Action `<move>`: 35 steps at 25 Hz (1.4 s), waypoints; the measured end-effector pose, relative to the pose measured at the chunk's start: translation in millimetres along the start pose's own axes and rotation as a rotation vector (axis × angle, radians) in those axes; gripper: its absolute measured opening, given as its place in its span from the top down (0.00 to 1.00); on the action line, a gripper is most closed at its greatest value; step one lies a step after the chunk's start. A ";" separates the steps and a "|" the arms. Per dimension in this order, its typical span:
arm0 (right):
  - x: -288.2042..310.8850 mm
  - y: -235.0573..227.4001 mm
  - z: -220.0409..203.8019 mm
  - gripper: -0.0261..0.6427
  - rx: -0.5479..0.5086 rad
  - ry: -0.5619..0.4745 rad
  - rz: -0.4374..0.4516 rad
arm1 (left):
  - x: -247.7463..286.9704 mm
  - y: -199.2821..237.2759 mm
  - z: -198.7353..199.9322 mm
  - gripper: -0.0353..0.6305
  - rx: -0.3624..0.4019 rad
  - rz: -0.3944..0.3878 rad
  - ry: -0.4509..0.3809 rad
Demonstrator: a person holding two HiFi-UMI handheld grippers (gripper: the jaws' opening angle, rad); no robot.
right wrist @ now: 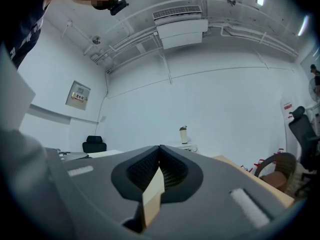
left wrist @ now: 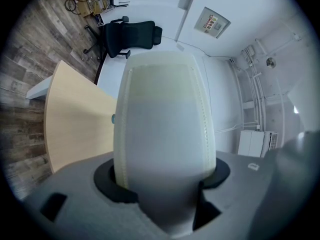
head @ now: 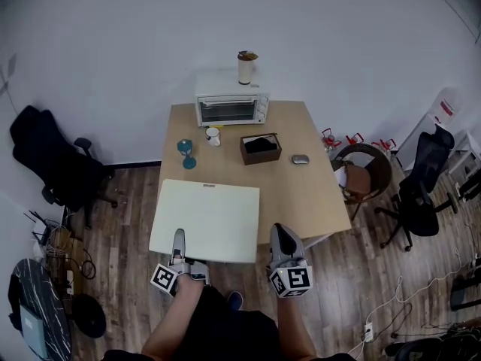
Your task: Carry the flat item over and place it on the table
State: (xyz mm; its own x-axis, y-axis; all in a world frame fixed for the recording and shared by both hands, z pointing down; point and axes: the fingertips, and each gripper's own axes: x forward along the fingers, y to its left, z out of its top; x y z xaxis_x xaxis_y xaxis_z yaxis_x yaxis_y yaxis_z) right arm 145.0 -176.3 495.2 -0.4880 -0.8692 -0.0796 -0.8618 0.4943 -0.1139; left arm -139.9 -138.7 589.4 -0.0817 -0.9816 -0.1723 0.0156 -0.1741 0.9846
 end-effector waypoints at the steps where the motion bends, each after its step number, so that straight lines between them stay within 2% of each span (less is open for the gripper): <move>1: 3.7 -3.1 -1.3 0.95 0.002 0.004 0.001 | 4.6 1.5 0.2 0.51 0.000 -0.001 -0.002; 11: 51.8 -28.8 -14.1 0.95 0.047 -0.001 0.017 | 59.1 38.1 3.3 0.51 -0.002 0.012 -0.012; 16: 103.2 -48.7 -14.6 0.95 0.037 -0.017 0.018 | 107.9 61.1 5.2 0.51 -0.055 0.007 0.002; 21: 154.4 -59.6 -7.6 0.95 0.030 -0.023 0.010 | 155.4 87.7 13.4 0.51 -0.007 0.018 0.014; 25: 189.1 -59.1 -11.7 0.95 0.042 -0.018 0.038 | 181.2 128.4 19.4 0.51 0.044 0.055 0.043; 30: 224.1 -56.5 -22.1 0.95 0.033 0.001 0.060 | 200.3 169.9 27.1 0.51 -0.009 0.117 0.010; 35: 245.8 -61.7 -28.4 0.95 0.041 0.015 0.059 | 221.7 196.9 29.9 0.51 0.024 0.169 0.024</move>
State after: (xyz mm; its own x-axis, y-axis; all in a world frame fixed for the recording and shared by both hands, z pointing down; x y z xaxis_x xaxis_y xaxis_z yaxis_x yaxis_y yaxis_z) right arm 74.3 -420.7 510.8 -0.5402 -0.8384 -0.0724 -0.8253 0.5446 -0.1496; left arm -184.7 -388.3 745.9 -0.0557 -0.9984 -0.0044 0.0031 -0.0045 1.0000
